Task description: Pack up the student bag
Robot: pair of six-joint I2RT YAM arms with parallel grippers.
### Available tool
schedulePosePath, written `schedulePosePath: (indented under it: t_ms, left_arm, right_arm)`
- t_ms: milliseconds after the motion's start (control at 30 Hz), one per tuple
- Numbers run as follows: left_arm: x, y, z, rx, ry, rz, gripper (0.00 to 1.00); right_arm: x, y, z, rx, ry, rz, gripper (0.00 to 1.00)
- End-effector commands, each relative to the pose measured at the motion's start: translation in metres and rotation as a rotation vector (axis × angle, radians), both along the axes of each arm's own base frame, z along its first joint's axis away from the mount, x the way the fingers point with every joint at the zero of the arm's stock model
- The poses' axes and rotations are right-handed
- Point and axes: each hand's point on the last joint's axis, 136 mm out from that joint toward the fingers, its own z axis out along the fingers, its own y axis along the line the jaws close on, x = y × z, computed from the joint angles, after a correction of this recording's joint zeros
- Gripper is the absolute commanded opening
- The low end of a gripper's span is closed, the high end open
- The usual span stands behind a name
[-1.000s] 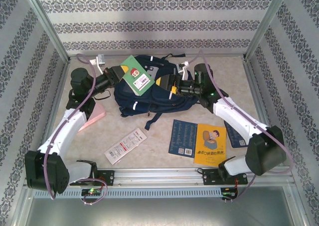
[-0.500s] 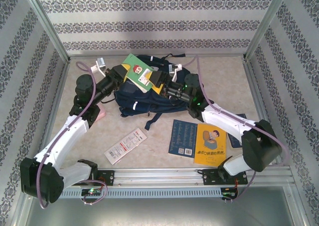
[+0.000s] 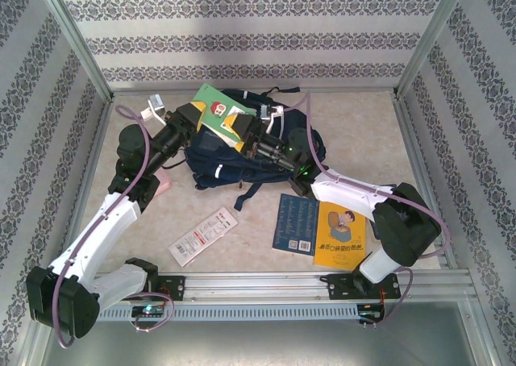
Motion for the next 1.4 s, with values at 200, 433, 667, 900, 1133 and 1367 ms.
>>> schedulePosePath:
  t_ms: [200,433,667,900,1133,1367]
  left_arm:
    - [-0.01,0.002,0.017,-0.035,-0.034,0.008,0.0]
    - [-0.009,0.003,0.009,-0.019,-0.016,0.015,0.0]
    - [-0.008,0.003,-0.001,0.006,0.009,0.026,0.0]
    - [-0.005,0.002,-0.015,0.073,0.046,0.033,0.08]
    - [0.001,-0.004,-0.05,0.365,0.099,0.0,0.72]
    - [0.029,-0.045,-0.12,0.658,0.232,-0.191,0.73]
  right_arm:
    - [-0.006,-0.016,0.062,0.14,-0.139,-0.058,0.59]
    - [-0.006,-0.013,0.065,0.127,-0.152,-0.051,0.36]
    - [-0.003,-0.014,0.064,0.11,-0.156,-0.068,0.24]
    - [-0.001,-0.021,0.049,0.019,-0.143,-0.117,0.0]
    - [0.028,-0.096,-0.012,-0.214,0.008,-0.318,0.0]
    - [0.029,-0.216,-0.099,-0.62,0.229,-0.55,0.0]
